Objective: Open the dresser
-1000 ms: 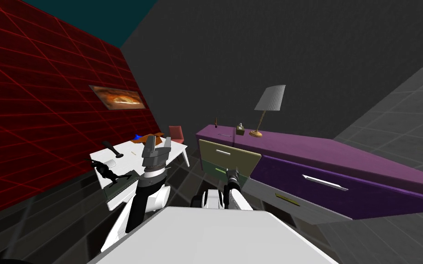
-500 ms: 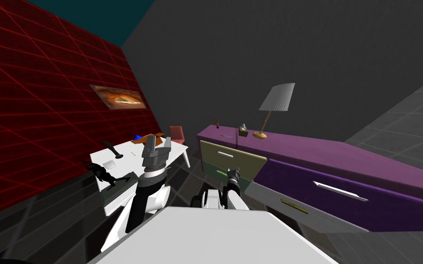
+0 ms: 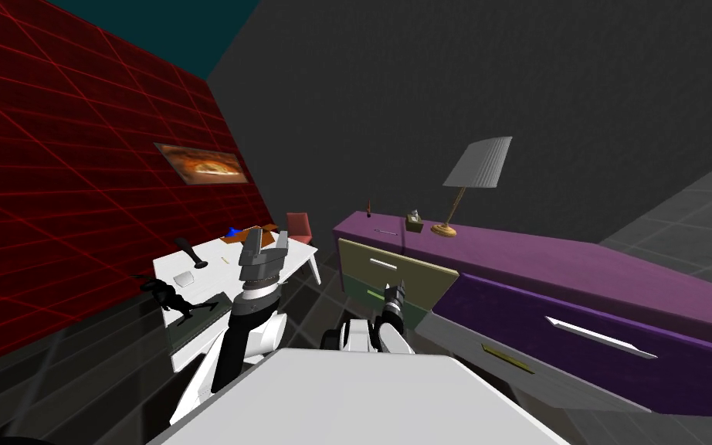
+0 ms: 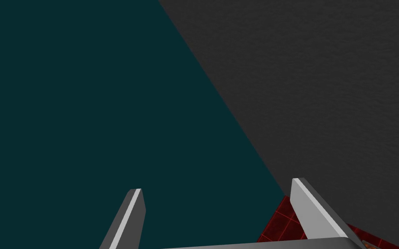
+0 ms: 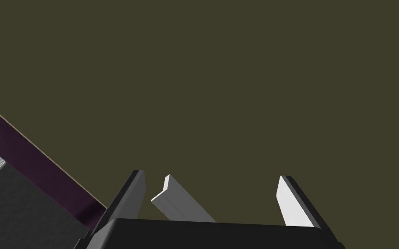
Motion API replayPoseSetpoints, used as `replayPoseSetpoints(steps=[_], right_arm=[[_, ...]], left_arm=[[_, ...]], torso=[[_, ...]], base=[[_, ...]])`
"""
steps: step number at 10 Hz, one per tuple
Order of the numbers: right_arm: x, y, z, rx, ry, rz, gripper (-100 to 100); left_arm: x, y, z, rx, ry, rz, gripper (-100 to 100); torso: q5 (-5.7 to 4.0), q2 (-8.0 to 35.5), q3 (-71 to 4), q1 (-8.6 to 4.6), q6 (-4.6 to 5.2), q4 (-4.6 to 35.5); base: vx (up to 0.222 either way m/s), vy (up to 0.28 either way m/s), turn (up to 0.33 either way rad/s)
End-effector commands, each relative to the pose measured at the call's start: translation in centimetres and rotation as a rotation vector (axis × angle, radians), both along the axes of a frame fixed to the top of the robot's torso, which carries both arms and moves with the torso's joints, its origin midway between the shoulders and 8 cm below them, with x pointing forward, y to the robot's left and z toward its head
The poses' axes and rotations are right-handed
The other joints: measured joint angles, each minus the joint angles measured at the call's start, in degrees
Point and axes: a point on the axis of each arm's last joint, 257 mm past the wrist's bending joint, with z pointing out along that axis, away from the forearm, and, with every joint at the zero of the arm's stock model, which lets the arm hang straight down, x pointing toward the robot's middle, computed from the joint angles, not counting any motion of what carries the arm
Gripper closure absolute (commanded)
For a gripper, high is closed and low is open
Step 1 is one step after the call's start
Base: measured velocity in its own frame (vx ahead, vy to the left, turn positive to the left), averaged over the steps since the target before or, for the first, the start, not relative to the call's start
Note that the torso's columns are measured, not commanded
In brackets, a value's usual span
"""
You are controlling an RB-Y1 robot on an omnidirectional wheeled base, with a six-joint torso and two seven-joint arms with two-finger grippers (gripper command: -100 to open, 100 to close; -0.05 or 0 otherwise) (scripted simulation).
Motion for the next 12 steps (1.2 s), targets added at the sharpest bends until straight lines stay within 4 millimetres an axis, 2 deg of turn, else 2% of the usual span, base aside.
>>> replayPoseSetpoints(steps=[1,9,12], right_arm=[[-0.3,-0.4,0.9,-0.1,-0.024,-0.013,-100],[-1.5,-0.2,3.6,-0.36,-0.108,-0.017,-100],[0.2,0.2,5.3,-0.341,-0.125,-0.024,-100]], left_arm=[[0.0,0.0,0.0,0.0,0.0,0.0,0],[0.0,0.0,0.0,0.0,0.0,0.0,0],[0.0,0.0,0.0,0.0,0.0,0.0,0]], torso=[[0.0,0.02,0.0,-0.01,0.01,0.0],[-0.19,0.05,0.02,-0.05,-0.08,-0.39],[-0.07,-0.04,-0.02,-0.14,-0.02,-0.09]], base=[[0.058,0.029,0.026],[0.058,0.026,0.022],[0.046,-0.031,-0.012]])
